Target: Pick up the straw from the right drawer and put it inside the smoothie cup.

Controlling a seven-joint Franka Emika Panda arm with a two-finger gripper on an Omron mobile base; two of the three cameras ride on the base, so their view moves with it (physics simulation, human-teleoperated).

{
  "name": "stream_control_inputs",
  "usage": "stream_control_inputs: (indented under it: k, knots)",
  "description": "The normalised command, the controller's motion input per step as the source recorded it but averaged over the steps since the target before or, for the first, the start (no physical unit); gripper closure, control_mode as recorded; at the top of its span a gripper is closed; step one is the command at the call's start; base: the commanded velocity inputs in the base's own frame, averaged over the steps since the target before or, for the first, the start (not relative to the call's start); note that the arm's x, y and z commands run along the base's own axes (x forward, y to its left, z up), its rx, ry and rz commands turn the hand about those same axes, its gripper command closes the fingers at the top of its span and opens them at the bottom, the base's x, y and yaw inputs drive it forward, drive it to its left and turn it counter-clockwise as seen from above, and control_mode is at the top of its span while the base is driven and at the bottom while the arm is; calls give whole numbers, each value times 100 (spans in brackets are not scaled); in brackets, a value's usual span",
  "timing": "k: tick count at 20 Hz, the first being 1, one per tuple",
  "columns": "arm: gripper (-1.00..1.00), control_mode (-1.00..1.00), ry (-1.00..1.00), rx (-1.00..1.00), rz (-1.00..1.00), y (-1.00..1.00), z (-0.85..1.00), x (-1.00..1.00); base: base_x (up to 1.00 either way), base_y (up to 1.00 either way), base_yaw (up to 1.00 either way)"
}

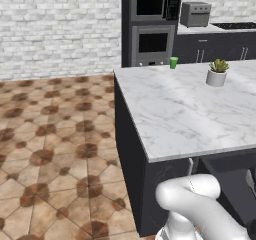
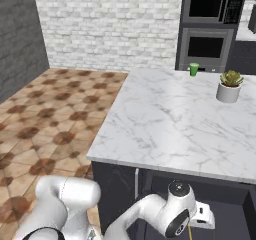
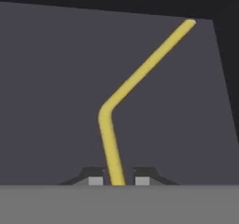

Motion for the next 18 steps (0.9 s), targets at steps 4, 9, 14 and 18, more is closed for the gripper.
stream_control_inputs:
  k: [4, 9, 14, 18]
  knots:
    - [100, -100, 3, -13, -4, 43, 100, 3, 0, 0, 0]
    - [100, -100, 12, -10, -3, 42, 100, 11, 0, 0, 0]
    - [100, -100, 5, -12, -3, 43, 100, 8, 0, 0, 0]
    - [100, -100, 0, -8, -4, 59, 100, 5, 0, 0, 0]
